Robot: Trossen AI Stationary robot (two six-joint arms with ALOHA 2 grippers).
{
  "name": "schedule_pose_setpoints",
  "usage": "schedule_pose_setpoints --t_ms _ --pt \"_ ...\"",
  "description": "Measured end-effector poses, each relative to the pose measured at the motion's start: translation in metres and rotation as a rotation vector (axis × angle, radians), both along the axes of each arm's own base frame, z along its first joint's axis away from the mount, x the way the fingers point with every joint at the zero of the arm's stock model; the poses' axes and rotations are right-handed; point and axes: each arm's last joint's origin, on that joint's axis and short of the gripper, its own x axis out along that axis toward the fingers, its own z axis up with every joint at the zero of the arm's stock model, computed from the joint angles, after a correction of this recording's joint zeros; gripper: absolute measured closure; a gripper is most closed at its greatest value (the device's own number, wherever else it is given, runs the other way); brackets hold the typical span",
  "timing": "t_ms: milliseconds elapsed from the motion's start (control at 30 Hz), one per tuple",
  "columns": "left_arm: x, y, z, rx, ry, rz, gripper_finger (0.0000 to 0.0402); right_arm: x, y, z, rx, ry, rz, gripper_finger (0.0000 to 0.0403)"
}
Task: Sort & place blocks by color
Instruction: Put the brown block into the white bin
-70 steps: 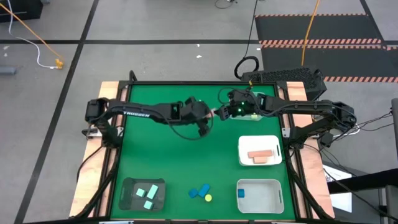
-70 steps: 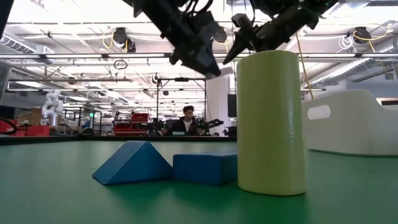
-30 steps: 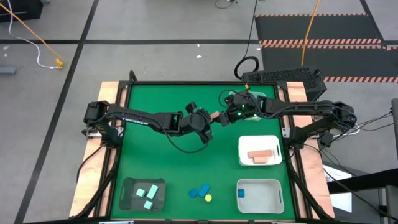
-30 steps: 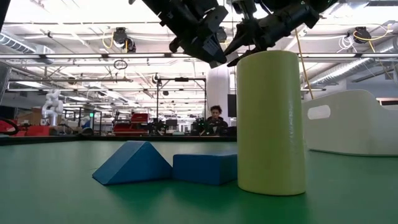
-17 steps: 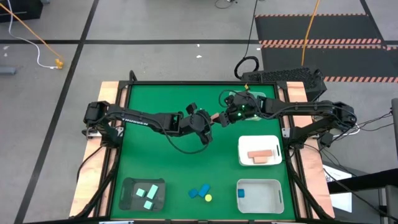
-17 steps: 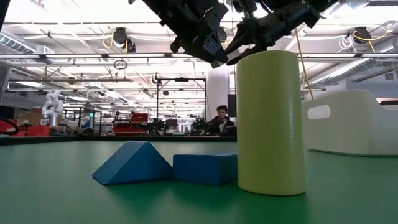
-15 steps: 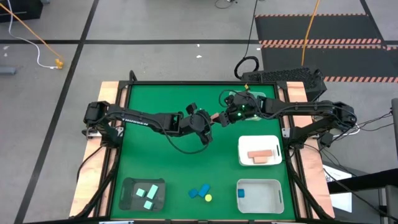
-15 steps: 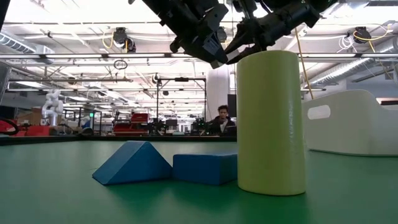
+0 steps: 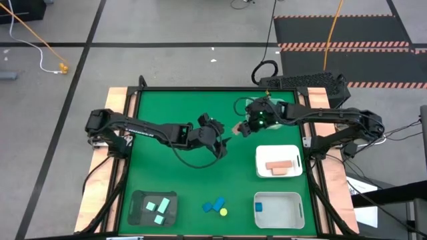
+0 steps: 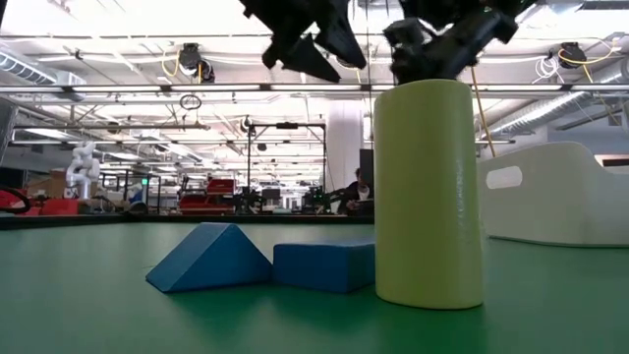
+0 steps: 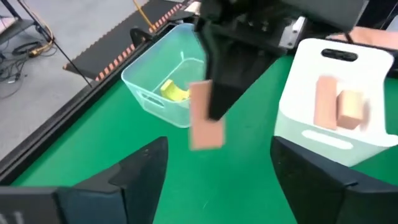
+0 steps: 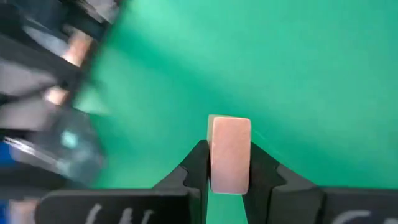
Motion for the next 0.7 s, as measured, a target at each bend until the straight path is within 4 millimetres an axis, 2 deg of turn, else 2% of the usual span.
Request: schedule_pose_setpoints --t_ms 100,233,467,600,700 --pt "-0.006 -0.006 0.007 -0.009 -0.006 -0.013 0.0107 -0.010 0.007 0.006 0.061 0.013 0.071 0.0360" --pt "-0.016 -0.014 0.012 -0.078 0.028 -0.049 0.0112 -0.029 0.028 0.017 0.185 0.030 0.207 0.0360" --pt "-0.030 -0.034 -0.008 -0.326 0.245 -0.180 0.0145 -0.075 0.063 0.025 0.302 0.223 0.334 0.0359" --pt "-0.031 -0.056 -0.018 -0.430 0.309 -0.254 0.0160 -0.097 0.078 0.024 0.329 0.360 0.378 0.0359" --pt "-0.037 -0.079 -0.018 -0.446 0.318 -0.319 0.0166 -0.103 0.088 0.023 0.309 0.420 0.418 0.0358"
